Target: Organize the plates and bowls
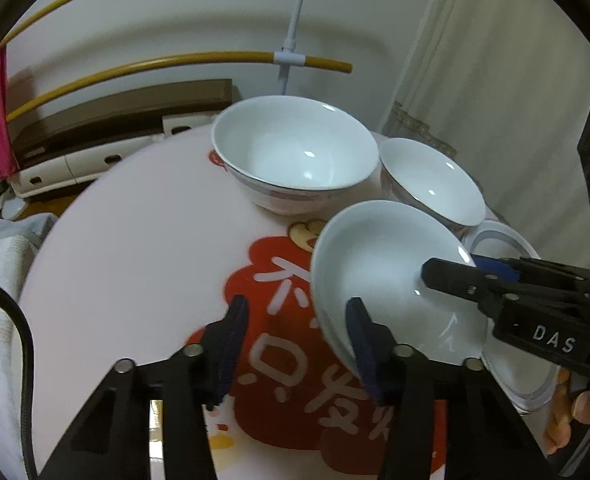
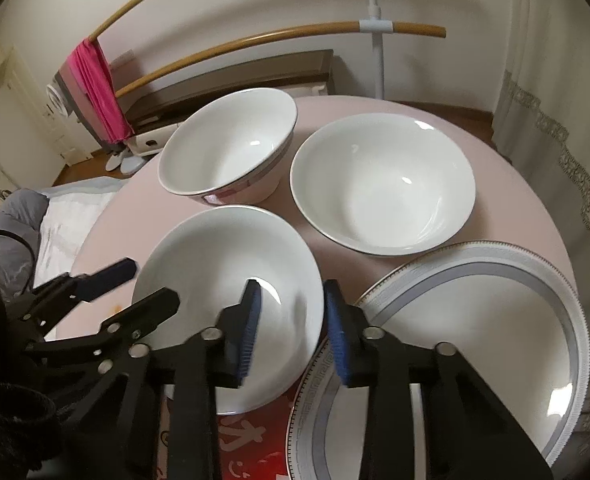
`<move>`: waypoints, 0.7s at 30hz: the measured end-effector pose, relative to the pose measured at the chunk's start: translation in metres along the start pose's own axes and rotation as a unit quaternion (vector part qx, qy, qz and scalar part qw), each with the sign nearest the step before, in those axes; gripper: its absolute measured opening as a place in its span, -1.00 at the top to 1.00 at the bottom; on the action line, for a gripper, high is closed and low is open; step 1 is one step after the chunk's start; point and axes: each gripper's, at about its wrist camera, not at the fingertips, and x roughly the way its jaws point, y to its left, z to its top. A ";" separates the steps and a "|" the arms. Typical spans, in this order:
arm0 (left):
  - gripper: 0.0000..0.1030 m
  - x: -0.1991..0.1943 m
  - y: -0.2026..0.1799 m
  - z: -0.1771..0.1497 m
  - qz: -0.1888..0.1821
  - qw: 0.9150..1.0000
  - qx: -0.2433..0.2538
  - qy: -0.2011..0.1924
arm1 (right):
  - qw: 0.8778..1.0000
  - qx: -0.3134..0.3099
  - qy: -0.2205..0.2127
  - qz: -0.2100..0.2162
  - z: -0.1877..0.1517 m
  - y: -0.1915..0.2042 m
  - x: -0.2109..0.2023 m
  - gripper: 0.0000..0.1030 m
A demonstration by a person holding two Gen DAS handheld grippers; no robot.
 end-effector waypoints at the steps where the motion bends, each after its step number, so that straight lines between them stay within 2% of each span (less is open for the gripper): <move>1: 0.27 0.001 -0.001 0.000 -0.003 1.000 0.001 0.002 | 1.000 -0.001 0.000 0.000 0.000 0.000 0.000 0.47; 4: 0.47 0.004 -0.004 0.002 -0.009 1.000 0.002 0.005 | 1.000 0.001 0.006 0.004 0.001 -0.004 0.001 0.54; 7: 0.76 0.010 -0.007 0.004 -0.018 1.000 0.000 0.014 | 1.000 0.002 0.005 0.015 0.002 -0.007 0.001 0.62; 11: 0.76 0.010 -0.006 0.004 -0.007 1.000 -0.008 0.012 | 1.000 0.001 0.003 0.025 0.001 -0.008 -0.003 0.76; 14: 0.76 0.003 -0.004 0.003 -0.008 1.000 -0.016 0.005 | 1.000 -0.001 0.002 0.031 -0.002 -0.006 -0.005 0.79; 21: 0.76 -0.032 -0.003 0.005 -0.015 0.999 -0.037 -0.037 | 0.999 -0.019 -0.028 0.042 -0.002 0.010 -0.028 0.81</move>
